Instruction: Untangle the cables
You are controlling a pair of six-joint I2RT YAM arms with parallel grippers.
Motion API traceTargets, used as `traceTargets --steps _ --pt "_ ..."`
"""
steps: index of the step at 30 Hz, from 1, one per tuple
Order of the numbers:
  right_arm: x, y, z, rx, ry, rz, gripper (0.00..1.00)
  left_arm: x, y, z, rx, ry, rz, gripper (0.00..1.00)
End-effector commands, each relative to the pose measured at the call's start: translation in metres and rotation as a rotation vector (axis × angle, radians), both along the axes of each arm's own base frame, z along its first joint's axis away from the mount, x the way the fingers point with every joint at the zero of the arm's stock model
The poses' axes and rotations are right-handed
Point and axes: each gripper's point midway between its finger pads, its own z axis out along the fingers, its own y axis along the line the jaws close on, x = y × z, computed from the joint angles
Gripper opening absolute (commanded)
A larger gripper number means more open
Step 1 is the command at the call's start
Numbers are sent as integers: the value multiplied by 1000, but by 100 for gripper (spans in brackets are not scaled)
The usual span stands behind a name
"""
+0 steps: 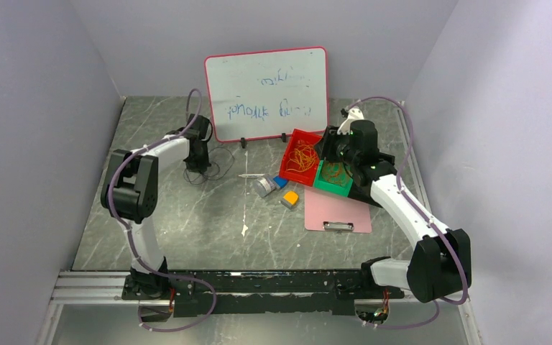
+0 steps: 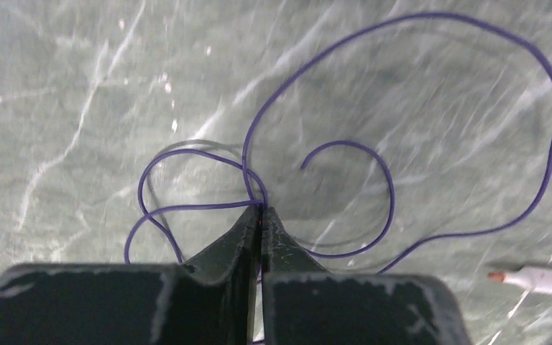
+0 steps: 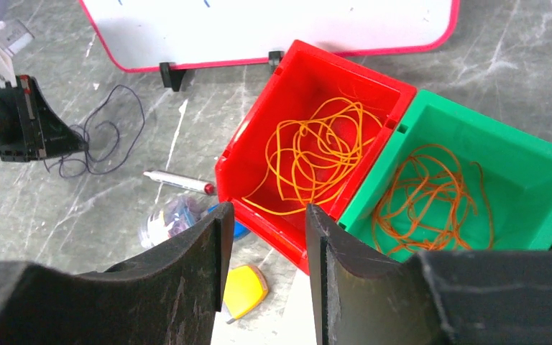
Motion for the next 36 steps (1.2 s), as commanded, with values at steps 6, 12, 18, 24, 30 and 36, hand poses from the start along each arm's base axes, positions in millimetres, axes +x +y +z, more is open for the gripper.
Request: traceTargets --steps 6,12,18,24,30,36 --pt "-10 56 5 20 -37 214 45 -53 -19 41 -130 -100 -48 7" --pt "-30 114 -10 55 4 438 45 -94 -53 60 -199 -157 -139 7" --pt "-48 166 -25 53 38 592 45 -123 -84 68 -261 -207 -244 7" --pt "-62 201 -38 77 66 681 45 -129 -85 70 -259 -222 -239 7" --pt "-76 220 -54 36 50 753 46 -123 -67 79 -206 -260 -114 13" --pt "-87 232 -70 -25 -29 818 48 -114 -67 91 -249 -299 -53 50"
